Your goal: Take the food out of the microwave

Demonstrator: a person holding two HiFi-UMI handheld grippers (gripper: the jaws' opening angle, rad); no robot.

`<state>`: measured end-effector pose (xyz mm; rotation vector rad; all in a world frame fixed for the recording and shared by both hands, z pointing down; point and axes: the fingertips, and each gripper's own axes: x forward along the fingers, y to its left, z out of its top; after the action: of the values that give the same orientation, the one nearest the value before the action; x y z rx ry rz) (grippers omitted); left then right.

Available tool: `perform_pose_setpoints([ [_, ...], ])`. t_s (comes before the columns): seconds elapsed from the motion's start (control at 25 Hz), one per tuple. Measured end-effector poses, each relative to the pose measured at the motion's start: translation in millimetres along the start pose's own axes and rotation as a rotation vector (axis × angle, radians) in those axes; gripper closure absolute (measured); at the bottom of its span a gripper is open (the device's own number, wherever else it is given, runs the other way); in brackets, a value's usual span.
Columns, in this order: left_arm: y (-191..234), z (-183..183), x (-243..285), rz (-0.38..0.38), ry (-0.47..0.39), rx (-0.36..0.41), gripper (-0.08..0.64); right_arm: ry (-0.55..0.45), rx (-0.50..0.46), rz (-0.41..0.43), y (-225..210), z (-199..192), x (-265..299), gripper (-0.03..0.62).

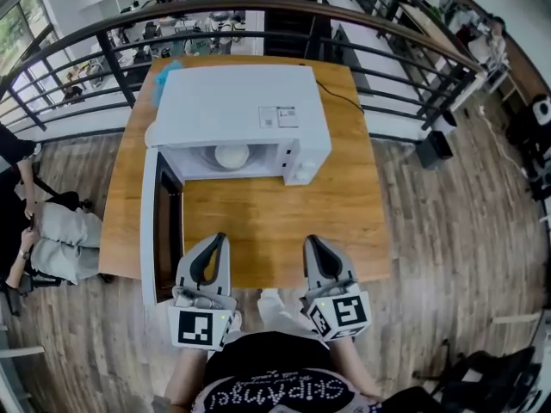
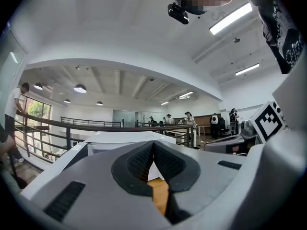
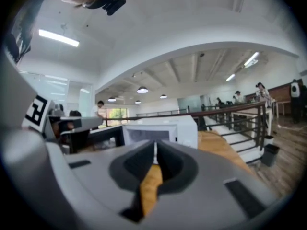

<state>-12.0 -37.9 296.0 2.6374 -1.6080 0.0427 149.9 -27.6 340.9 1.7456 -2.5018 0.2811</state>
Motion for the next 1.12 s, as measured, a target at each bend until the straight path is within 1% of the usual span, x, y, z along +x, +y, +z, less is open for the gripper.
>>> perform_pose_setpoints([
  [0.24, 3, 8, 26, 0.077, -0.008, 0.013, 0.528, -0.004, -0.027, 0.080, -22, 17, 28, 0.555],
  [0.44, 2, 17, 36, 0.111, -0.021, 0.042, 0.528, 0.013, -0.044, 0.127, -34, 16, 42, 0.555],
  [0.6, 2, 14, 40, 0.141, -0.019, 0.058, 0.528, 0.017, -0.039, 0.143, -44, 13, 48, 0.555],
  [0.76, 5, 16, 48, 0.149, -0.051, 0.082, 0.528, 0.023, -0.041, 0.158, -47, 11, 53, 0.555],
  [0.92, 10, 16, 54, 0.157, -0.054, 0.076, 0.528, 0.027, -0.042, 0.159, -50, 11, 60, 0.555],
  [1.0, 14, 15, 56, 0.163, -0.043, 0.060, 0.528, 0.030, -0.045, 0.160, -49, 13, 63, 0.555],
  [1.12, 19, 15, 58, 0.162, -0.034, 0.061, 0.528, 0.026, -0.038, 0.156, -47, 15, 67, 0.555],
])
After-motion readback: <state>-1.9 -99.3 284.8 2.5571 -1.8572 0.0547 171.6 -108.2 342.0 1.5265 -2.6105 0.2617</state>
